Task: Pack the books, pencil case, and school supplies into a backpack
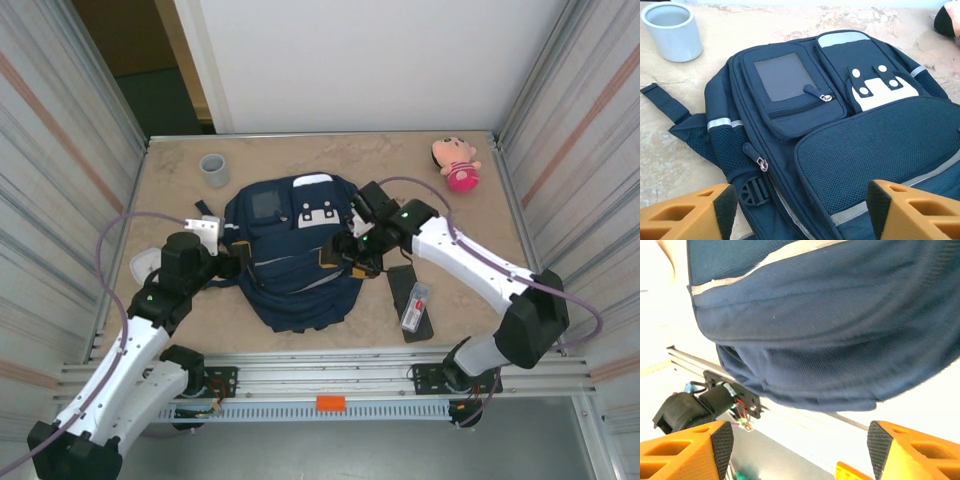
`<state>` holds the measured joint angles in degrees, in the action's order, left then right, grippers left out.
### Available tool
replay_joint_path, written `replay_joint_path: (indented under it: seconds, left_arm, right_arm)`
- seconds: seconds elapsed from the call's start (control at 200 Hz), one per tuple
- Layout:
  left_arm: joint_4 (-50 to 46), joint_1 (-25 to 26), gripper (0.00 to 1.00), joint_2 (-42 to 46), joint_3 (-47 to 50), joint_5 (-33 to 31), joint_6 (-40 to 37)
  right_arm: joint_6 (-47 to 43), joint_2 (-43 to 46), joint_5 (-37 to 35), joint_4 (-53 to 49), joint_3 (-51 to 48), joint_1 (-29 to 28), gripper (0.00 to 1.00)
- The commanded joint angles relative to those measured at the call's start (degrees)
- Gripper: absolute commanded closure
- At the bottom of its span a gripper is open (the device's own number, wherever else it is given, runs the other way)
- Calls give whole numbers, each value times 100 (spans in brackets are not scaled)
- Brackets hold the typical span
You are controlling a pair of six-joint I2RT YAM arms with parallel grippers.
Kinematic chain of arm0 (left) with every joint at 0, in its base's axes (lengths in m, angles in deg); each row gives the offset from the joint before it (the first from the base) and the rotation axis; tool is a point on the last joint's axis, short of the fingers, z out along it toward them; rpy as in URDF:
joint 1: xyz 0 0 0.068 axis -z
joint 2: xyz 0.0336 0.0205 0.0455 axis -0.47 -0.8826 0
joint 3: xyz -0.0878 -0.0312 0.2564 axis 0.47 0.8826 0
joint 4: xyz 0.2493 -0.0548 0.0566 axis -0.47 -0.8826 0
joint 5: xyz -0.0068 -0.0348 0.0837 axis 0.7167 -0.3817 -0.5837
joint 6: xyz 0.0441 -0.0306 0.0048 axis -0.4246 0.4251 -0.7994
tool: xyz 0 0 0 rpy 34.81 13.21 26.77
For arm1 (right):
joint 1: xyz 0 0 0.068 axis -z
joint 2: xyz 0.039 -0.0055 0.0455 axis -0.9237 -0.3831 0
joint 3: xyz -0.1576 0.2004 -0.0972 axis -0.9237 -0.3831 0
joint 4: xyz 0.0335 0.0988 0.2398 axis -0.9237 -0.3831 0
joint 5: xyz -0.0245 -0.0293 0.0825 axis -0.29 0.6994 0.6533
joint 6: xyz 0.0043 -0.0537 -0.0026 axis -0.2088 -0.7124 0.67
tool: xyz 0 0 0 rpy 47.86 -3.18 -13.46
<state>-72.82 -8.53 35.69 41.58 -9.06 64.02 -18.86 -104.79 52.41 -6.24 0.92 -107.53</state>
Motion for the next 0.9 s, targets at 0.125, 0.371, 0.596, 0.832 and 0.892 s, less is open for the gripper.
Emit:
replay_joint_path:
  seconds: [0.125,0.371,0.596,0.832,0.892]
  left_arm:
    - [711,458,31,-246,-4,585,390]
    - [1110,2127,30,-1322,-111,-400,193]
    - [1463,2452,30,-2255,-266,-255,410]
    - [1541,2461,29,-2389,-290,-206,440]
    - [1552,2461,29,-2354,-256,-203,452]
  right_arm:
    - [-1125,648,-869,-1940,446,780,32]
    - [-1147,998,-1559,-2052,-804,2041,30]
    - [-1121,892,-1996,-1904,-1723,2335,29]
    - [-1149,706,-1407,-1171,-2179,2331,30]
    - [-1150,633,-1385,-1070,-2250,2318,30]
